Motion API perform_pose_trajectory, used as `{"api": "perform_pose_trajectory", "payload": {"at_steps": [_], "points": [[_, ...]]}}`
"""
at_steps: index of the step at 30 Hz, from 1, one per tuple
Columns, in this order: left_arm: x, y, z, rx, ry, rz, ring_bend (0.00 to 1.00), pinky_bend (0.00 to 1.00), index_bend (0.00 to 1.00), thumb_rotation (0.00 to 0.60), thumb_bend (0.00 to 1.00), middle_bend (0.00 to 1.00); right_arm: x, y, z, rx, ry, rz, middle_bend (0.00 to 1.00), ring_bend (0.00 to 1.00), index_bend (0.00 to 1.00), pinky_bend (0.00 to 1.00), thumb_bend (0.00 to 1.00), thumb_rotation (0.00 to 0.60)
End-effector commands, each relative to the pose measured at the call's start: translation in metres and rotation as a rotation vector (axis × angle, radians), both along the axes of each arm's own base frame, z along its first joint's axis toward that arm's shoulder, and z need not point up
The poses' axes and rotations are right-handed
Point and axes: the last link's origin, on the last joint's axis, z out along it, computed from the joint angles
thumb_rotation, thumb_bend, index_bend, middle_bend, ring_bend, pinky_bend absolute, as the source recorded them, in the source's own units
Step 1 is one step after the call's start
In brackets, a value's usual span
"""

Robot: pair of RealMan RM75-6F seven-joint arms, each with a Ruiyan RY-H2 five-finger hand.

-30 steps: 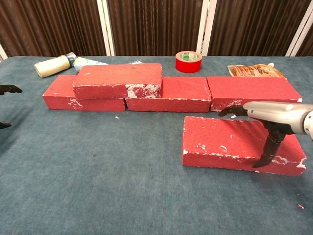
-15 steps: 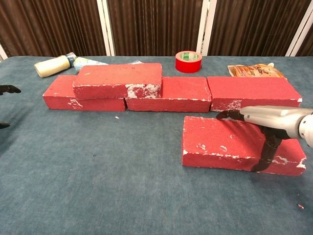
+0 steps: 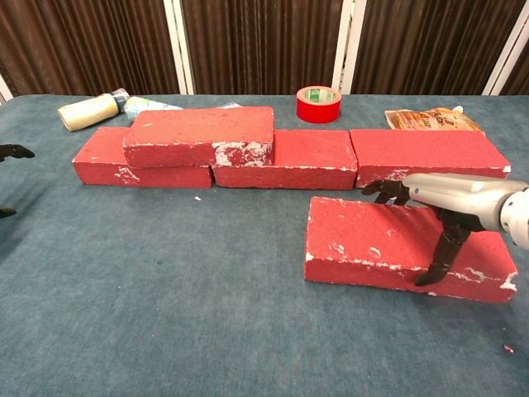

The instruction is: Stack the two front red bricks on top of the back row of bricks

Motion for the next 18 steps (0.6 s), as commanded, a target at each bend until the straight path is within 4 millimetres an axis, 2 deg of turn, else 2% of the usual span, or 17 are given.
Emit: {"api": "perform_pose_trajectory", "payload": {"at_steps": [1, 5, 12, 18], "points": [[0.000, 0.000, 0.000, -0.002, 0.000, 0.001, 0.00, 0.03, 0.00, 0.600, 0.28, 0.00, 0.005, -0.002, 0.007, -0.031, -0.031, 0.004, 0.26, 0.34, 0.06, 0.00, 0.22, 0.600], [0.001, -0.001, 0.001, -0.002, 0.000, 0.003, 0.00, 0.03, 0.00, 0.600, 0.28, 0.00, 0.010, -0.006, 0.019, -0.056, -0.068, 0.002, 0.31, 0.35, 0.07, 0.00, 0.22, 0.600], [-0.002, -0.002, 0.001, -0.018, 0.010, 0.020, 0.00, 0.03, 0.00, 0.600, 0.28, 0.00, 0.019, -0.018, 0.039, -0.100, -0.119, 0.006, 0.31, 0.35, 0.07, 0.00, 0.23, 0.600], [-0.002, -0.002, -0.004, -0.031, 0.008, 0.029, 0.00, 0.03, 0.00, 0.600, 0.28, 0.00, 0.033, -0.052, 0.066, -0.159, -0.110, 0.026, 0.31, 0.35, 0.07, 0.00, 0.24, 0.600]]}}
